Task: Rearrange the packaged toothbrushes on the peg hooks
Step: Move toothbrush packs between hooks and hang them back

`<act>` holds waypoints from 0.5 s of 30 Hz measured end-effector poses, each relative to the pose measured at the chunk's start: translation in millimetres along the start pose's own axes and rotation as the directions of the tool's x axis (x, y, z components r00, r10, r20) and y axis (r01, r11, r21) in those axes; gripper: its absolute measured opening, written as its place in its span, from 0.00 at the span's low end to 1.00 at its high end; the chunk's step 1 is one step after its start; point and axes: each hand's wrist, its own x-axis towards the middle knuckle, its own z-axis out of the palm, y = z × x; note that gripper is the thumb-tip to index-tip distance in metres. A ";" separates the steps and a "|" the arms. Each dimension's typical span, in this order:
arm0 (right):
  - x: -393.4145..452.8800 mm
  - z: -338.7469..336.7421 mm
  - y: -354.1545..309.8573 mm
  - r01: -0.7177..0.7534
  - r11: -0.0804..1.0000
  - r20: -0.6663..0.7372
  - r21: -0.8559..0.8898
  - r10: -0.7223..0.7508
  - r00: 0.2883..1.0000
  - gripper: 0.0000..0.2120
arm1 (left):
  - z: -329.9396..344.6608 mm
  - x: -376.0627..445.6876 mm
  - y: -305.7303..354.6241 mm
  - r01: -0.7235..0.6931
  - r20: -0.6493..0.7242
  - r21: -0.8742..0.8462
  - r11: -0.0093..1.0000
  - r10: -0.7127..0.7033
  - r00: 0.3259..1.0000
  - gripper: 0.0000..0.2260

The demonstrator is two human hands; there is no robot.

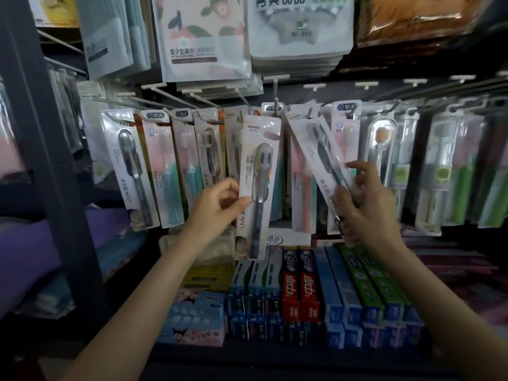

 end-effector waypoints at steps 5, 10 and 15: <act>-1.8 1.6 0.3 -0.002 1.000 0.042 0.013 0.001 0.999 0.15 | 12.6 0.3 2.1 0.034 0.002 -0.024 0.999 -0.034 0.999 0.05; -3.1 5.5 4.6 0.055 0.994 0.037 -0.091 -0.052 0.998 0.14 | 20.1 1.3 4.0 0.077 0.038 -0.052 0.996 -0.075 0.996 0.03; 6.8 12.5 -24.5 -0.033 0.976 0.219 0.216 -0.015 0.976 0.12 | 37.3 11.1 16.0 0.128 0.024 -0.131 0.983 -0.126 0.992 0.07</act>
